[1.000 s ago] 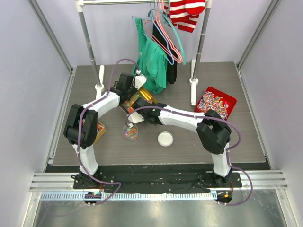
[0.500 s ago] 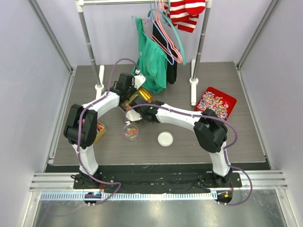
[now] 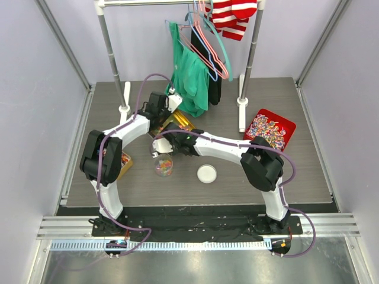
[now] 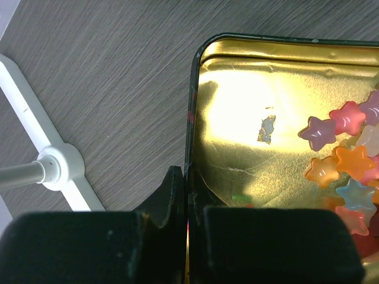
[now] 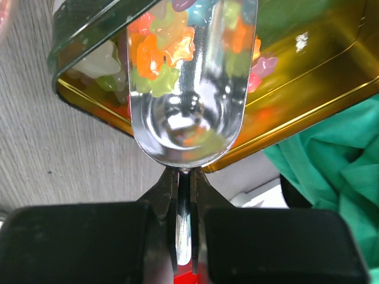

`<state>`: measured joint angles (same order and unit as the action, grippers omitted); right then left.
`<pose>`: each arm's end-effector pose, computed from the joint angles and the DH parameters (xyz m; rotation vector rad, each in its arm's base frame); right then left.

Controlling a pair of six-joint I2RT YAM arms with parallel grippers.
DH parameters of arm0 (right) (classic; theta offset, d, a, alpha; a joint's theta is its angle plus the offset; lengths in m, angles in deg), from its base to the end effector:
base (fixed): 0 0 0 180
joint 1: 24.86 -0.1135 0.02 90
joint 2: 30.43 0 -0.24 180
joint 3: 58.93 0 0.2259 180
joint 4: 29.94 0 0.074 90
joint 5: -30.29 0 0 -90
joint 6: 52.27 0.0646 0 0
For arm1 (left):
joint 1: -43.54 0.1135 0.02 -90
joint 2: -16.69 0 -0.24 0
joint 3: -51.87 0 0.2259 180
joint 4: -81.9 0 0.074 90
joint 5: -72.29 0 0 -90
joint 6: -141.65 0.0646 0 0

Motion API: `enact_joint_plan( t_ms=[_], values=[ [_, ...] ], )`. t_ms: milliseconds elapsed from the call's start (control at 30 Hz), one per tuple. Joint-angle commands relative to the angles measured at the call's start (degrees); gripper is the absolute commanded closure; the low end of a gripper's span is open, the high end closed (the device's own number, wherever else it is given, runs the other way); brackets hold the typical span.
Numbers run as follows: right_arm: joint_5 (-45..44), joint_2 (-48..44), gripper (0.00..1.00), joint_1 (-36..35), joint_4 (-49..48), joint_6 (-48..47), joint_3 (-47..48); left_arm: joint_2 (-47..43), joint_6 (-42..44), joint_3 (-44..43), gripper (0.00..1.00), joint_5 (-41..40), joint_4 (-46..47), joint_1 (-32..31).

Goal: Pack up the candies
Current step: Scoop the fake candies from the storage box.

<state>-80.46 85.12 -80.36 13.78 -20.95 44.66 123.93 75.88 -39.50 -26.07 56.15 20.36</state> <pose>0.2569 0.3334 0.1722 -2.0327 1.4848 -0.4815 0.3820 -0.1533 0.1893 0.8529 2.1297 0.1770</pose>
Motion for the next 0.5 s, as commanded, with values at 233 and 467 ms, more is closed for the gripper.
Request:
enact_joint_plan(
  t_ms=[233,467],
  values=[
    [7.66,2.32,0.99,-1.62,-2.03,15.86,0.41,-1.16,-7.18,-1.65,1.00,-1.48,3.58,-1.78],
    [8.36,-3.13,0.99,-0.48,-11.08,23.78,-5.91,-0.90,-8.23,-0.59,1.00,-2.89,3.41,-1.78]
  ],
)
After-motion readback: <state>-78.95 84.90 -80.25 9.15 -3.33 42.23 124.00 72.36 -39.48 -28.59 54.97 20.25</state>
